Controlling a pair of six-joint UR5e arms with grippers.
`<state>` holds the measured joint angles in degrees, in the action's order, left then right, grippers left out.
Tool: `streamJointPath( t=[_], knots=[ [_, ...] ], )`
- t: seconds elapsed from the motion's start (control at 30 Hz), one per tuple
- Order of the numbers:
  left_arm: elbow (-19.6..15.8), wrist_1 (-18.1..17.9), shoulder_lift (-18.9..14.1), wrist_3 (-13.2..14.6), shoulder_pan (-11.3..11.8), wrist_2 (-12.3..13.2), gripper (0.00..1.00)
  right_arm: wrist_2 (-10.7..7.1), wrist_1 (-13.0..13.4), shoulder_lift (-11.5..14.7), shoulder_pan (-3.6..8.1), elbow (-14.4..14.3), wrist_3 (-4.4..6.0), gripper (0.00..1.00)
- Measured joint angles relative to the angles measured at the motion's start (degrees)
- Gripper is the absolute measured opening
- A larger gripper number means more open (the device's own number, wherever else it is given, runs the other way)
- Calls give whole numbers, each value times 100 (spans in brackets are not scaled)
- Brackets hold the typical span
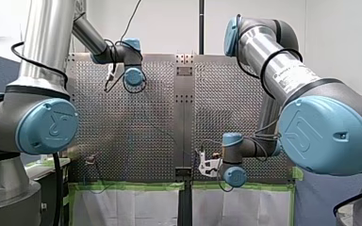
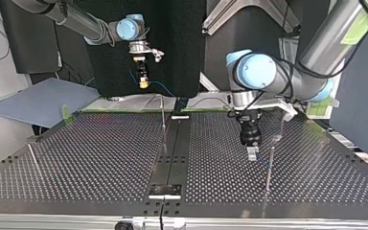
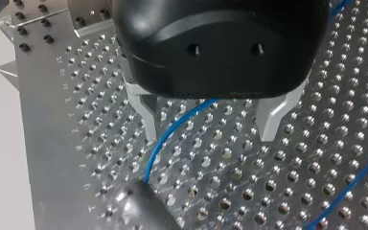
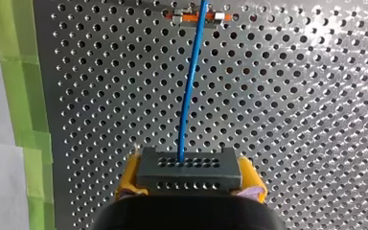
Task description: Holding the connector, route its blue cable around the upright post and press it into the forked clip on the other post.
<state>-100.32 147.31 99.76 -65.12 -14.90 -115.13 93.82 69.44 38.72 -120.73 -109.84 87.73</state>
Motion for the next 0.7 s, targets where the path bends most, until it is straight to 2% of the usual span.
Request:
streamJointPath(
  t=[0.33, 0.5, 0.7],
  knots=[
    [368, 284, 9, 0, -2, -80, 100, -1, 0, 1, 1, 0, 0, 0],
    [397, 337, 48, -6, -17, -68, 100, 4, 5, 1, 0, -6, 0, 0],
    [399, 411, 268, -11, -39, -72, 100, 5, 9, 1, 1, -14, 0, 0]
  ],
)
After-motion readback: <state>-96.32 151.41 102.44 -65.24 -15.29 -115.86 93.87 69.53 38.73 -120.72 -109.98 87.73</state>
